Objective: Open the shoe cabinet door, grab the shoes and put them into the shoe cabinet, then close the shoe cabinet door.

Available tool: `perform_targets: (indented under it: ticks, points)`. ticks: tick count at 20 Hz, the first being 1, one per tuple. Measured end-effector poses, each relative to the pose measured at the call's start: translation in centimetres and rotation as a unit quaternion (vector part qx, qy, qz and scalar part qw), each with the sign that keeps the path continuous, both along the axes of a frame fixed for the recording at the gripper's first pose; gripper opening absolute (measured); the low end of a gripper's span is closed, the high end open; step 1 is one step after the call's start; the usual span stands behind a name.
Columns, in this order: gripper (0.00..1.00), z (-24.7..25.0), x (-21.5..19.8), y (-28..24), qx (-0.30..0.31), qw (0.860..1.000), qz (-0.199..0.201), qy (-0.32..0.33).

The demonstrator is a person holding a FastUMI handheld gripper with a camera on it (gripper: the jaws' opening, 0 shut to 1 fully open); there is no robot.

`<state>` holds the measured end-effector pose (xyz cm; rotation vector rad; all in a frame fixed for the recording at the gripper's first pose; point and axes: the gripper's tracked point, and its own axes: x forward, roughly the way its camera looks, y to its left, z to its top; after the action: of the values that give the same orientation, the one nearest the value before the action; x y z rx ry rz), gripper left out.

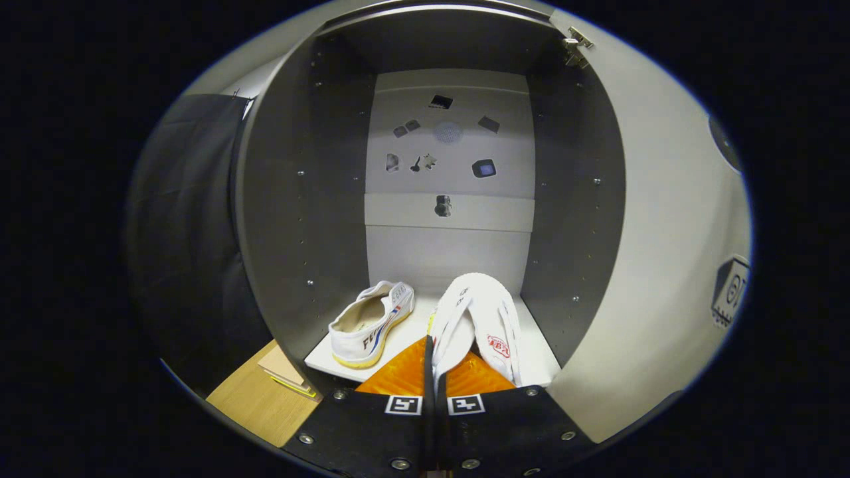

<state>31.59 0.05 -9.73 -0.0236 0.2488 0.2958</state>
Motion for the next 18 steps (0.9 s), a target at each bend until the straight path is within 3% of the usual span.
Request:
perform_targets:
  ticks: [5,9,18]
  points:
    - [0.0,-1.2,8.3,0.4,-0.009,1.0,-0.002,0.023]
    - [0.0,-3.5,12.7,0.8,-0.02,0.999,-0.002,0.044]
    - [0.0,-7.3,14.8,2.0,-0.021,0.995,-0.01,0.096]
